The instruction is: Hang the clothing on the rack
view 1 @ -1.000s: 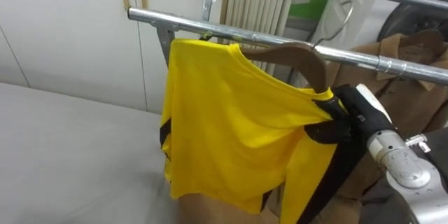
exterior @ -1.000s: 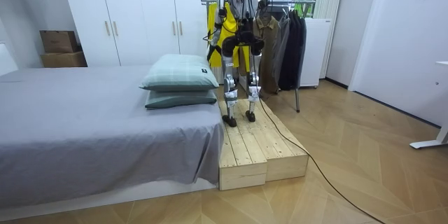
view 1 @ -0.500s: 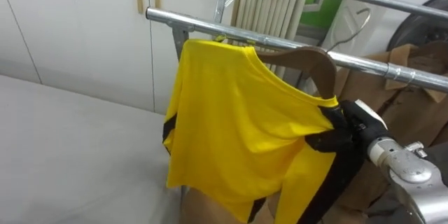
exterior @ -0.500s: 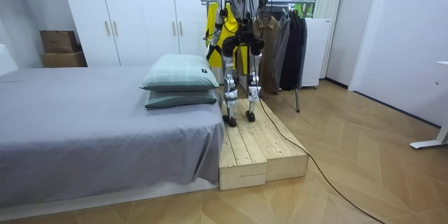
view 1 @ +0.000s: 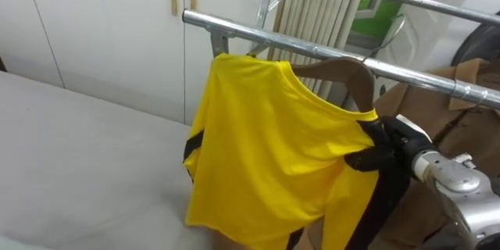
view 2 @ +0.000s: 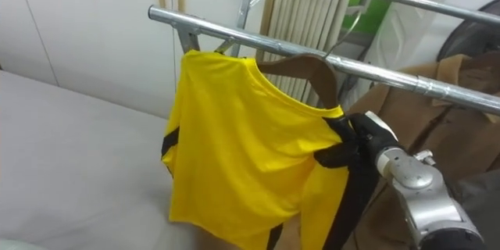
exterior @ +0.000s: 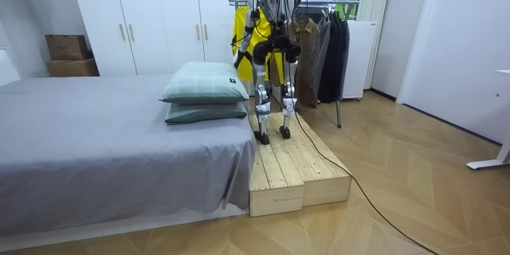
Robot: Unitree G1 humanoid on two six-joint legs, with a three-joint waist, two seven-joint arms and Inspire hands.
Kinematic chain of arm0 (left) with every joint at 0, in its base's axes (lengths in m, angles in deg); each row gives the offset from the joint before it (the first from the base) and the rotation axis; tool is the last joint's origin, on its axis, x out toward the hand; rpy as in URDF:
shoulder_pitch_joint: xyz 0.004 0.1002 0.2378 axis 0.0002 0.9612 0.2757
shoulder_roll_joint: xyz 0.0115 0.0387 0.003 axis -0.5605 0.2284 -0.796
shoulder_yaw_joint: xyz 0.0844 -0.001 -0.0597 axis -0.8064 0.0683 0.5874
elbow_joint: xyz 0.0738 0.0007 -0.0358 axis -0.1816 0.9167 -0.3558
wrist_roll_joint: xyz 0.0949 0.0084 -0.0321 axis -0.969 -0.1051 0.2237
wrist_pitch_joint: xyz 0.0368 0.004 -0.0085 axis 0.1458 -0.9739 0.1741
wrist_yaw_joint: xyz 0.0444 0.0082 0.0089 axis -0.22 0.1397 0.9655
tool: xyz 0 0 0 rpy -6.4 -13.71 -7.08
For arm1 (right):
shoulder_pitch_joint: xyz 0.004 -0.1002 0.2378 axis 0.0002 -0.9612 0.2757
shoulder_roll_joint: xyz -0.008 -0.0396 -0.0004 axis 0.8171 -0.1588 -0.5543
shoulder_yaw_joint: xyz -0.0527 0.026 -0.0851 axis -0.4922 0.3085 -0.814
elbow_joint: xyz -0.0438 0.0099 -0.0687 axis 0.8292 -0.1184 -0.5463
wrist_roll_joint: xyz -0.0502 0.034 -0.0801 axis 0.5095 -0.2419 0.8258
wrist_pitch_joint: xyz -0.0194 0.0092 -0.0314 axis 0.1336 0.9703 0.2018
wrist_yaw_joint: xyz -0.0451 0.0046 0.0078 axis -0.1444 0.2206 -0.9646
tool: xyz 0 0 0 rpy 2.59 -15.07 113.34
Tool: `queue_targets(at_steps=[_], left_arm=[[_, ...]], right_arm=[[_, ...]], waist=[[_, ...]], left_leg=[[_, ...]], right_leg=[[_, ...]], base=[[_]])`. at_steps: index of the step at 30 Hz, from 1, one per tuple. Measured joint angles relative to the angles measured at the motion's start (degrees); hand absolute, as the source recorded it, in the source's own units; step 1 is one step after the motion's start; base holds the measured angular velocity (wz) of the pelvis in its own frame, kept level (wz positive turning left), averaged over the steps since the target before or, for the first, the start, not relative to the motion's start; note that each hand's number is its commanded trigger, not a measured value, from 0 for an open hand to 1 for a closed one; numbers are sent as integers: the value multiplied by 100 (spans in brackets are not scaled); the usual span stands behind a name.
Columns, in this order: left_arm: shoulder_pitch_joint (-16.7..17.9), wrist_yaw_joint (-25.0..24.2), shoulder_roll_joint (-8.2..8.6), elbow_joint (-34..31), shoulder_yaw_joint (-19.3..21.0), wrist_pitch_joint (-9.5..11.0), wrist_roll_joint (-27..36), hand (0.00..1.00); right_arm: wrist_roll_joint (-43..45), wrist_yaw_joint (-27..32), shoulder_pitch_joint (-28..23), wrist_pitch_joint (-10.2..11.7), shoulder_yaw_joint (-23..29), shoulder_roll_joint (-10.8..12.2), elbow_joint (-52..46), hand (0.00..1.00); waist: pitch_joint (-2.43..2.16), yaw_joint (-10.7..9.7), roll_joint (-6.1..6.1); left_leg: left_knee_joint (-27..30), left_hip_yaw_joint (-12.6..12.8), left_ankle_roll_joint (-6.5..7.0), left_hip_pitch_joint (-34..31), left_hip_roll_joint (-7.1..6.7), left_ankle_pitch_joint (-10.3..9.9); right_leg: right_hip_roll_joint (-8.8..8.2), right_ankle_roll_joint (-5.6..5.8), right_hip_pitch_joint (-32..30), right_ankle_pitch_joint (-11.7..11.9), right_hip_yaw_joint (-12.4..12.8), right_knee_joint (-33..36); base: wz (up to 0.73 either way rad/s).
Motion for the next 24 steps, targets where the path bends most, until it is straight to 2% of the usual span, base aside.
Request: queue_targets(at_steps=[5,9,13,18,24], left_arm=[[-22,-27,-35,-70,-98,-21,6,0],[-50,-113,-127,-160,-246,-20,27,0],[-29,-148,-208,-370,-382,-38,40,0],[-9,-246,-392,-502,-511,-65,109,0],[54,-262,-402,-834,-520,-217,89,0]], right_arm=[[-130,-6,6,10,-64,0,348,100],[-168,-9,7,9,-68,1,666,100],[-621,-6,6,0,-286,3,958,100],[-1249,-54,5,-3,-731,12,966,100],[-1407,-62,-93,87,-760,102,969,100]], waist=[[16,60,-18],[35,105,-44],[83,148,-73],[87,110,-72],[90,91,-70]], left_leg=[[13,-43,0,-6,-8,0],[52,-107,0,-91,-20,0],[55,-134,-5,-182,-21,16],[53,-162,-14,-270,-10,22],[53,-206,-14,-285,-18,22]], right_leg=[[-23,0,16,0,-107,7],[-44,0,-6,0,-176,5],[-47,0,-84,0,-204,4],[-37,0,-166,0,-258,-5],[-33,-1,-125,0,-305,-79]], base=[[4],[7],[4],[2],[4]])
